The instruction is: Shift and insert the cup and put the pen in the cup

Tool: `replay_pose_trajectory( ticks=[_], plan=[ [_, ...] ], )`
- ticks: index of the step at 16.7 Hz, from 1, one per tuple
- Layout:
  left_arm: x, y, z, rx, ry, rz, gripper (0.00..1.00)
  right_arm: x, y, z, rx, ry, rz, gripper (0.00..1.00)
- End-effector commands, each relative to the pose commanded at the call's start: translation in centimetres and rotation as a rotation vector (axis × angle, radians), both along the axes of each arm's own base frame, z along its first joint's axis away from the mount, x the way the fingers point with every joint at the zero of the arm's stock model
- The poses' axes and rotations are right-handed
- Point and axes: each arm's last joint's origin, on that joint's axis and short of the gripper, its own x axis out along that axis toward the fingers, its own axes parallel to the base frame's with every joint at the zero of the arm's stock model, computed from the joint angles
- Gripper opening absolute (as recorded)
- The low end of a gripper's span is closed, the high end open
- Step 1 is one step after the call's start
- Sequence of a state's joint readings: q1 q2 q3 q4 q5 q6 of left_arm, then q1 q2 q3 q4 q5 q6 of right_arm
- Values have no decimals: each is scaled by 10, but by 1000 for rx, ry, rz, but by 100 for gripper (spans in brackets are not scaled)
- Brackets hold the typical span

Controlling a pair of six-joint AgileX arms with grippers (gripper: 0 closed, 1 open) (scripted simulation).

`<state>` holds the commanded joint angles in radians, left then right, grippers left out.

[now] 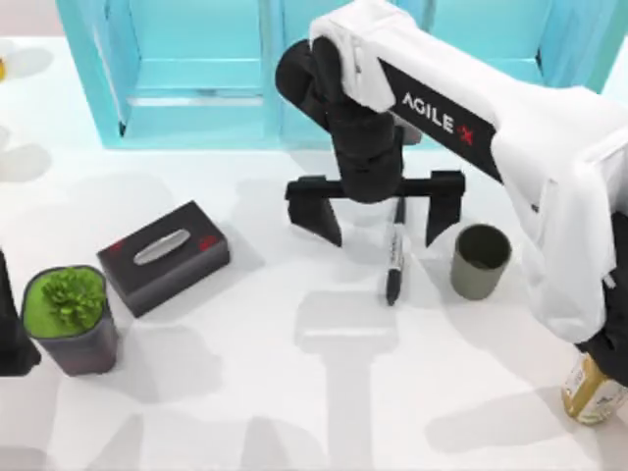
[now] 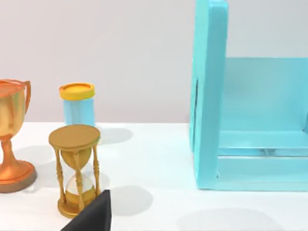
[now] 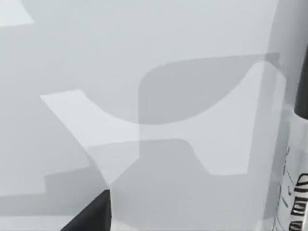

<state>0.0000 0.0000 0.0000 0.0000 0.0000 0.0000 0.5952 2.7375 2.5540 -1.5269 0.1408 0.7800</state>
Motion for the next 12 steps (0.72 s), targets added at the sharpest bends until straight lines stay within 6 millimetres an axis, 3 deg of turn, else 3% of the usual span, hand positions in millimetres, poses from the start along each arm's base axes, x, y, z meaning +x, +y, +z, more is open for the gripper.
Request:
replay_pose_trajectory(
  ticks=[12],
  plan=[
    [0, 0, 0, 0, 0, 0, 100, -14, -16, -35, 0, 0, 0, 100]
  ],
)
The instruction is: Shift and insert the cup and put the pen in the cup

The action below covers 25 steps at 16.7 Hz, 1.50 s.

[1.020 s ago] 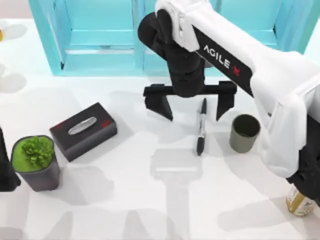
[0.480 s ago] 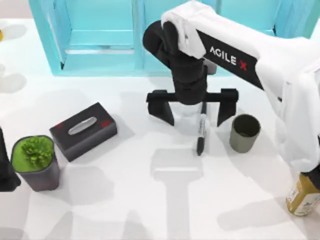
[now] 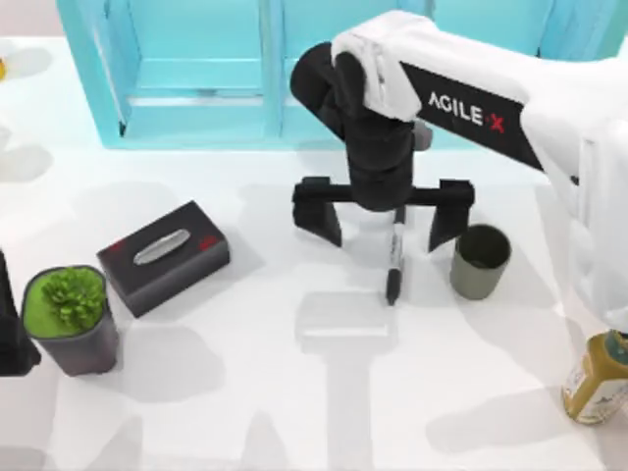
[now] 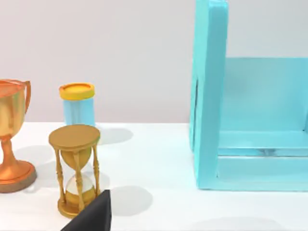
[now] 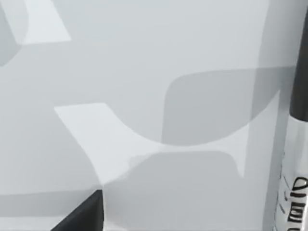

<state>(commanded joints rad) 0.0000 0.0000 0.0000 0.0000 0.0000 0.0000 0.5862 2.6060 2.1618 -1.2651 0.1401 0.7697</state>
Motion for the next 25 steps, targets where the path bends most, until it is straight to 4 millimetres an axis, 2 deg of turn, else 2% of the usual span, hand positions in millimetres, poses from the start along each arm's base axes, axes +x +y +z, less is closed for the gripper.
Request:
replay_pose_trajectory(
  ticks=[7, 20, 25],
  plan=[
    [0, 0, 0, 0, 0, 0, 100, -1, -1, -2, 0, 0, 0, 100],
    [0, 0, 0, 0, 0, 0, 100, -1, -1, -2, 0, 0, 0, 2],
    [0, 0, 0, 0, 0, 0, 100, -1, -1, -2, 0, 0, 0, 0]
  ],
)
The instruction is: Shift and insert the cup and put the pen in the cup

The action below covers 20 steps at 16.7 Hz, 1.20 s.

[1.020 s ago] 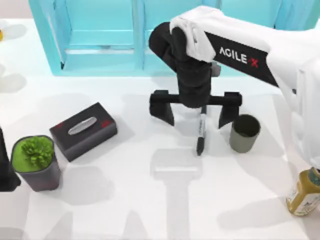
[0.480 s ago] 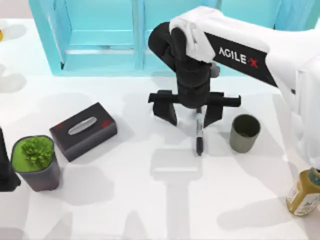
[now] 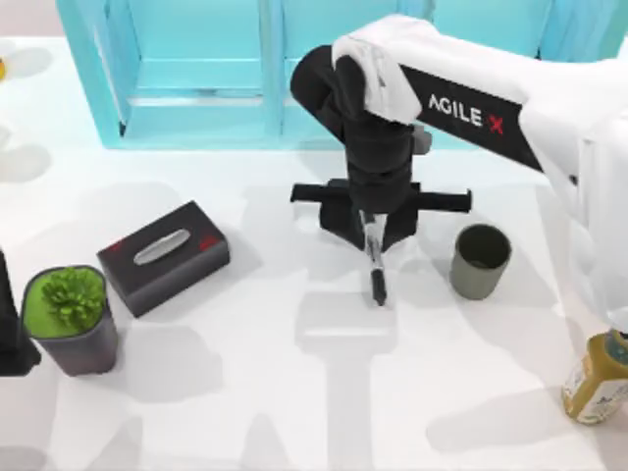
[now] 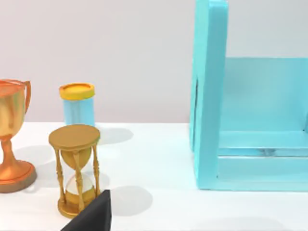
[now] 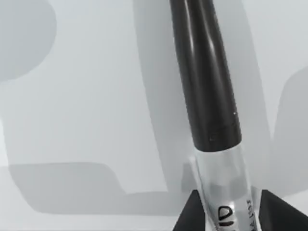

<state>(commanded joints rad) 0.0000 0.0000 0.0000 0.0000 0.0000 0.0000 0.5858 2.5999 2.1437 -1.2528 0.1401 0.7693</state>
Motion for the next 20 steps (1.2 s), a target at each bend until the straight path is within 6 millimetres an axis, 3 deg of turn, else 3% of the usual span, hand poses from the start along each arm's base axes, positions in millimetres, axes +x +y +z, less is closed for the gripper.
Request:
replay_pose_trajectory(
  ticks=[3, 4, 9, 20],
  plan=[
    [0, 0, 0, 0, 0, 0, 100, 0, 0, 0, 0, 0, 0, 0],
    [0, 0, 0, 0, 0, 0, 100, 2, 8, 32, 80, -66, -18, 0],
    [0, 0, 0, 0, 0, 0, 100, -10, 8, 36, 55, -36, -19, 0],
    [0, 0, 0, 0, 0, 0, 100, -80, 13, 117, 81, -65, -19, 0]
  ],
)
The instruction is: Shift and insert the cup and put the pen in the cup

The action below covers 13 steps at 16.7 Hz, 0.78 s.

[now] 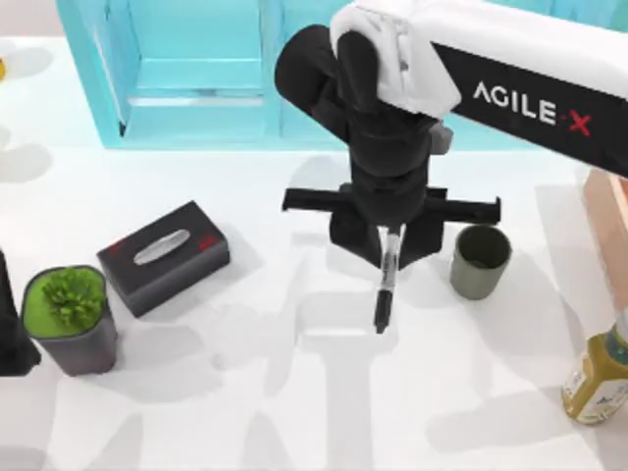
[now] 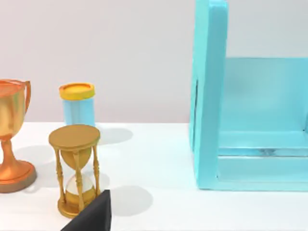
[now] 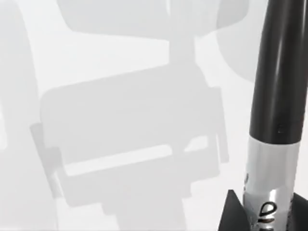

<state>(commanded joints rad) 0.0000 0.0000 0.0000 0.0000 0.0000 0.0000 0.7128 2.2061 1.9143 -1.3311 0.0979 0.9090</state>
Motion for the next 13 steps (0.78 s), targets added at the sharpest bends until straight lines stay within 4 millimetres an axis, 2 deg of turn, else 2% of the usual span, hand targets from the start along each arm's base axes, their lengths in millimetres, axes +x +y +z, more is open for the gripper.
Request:
replay_pose_trajectory(
  ticks=[4, 8, 10, 13],
  plan=[
    [0, 0, 0, 0, 0, 0, 100, -17, -3, 14, -1, 0, 0, 0],
    [0, 0, 0, 0, 0, 0, 100, -18, -3, 15, -1, 0, 0, 0],
    [0, 0, 0, 0, 0, 0, 100, -16, -4, 14, 0, -1, -6, 0],
    [0, 0, 0, 0, 0, 0, 100, -18, -4, 0, -32, -4, 24, 0]
  ],
)
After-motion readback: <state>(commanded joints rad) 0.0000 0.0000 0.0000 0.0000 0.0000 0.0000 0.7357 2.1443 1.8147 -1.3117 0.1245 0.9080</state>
